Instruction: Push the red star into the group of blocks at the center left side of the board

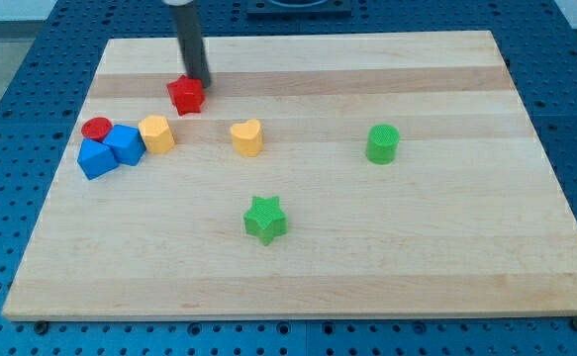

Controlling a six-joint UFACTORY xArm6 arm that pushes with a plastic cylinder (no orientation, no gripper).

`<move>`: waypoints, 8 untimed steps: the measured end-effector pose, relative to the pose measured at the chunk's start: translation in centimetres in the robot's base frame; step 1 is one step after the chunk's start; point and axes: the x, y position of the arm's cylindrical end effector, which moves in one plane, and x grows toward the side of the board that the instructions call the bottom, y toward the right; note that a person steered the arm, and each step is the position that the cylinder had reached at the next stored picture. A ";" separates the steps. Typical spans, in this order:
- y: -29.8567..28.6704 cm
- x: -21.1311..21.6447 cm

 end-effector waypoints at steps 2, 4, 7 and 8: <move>-1.4 1.8; 5.5 1.9; -2.7 4.0; -3.4 4.7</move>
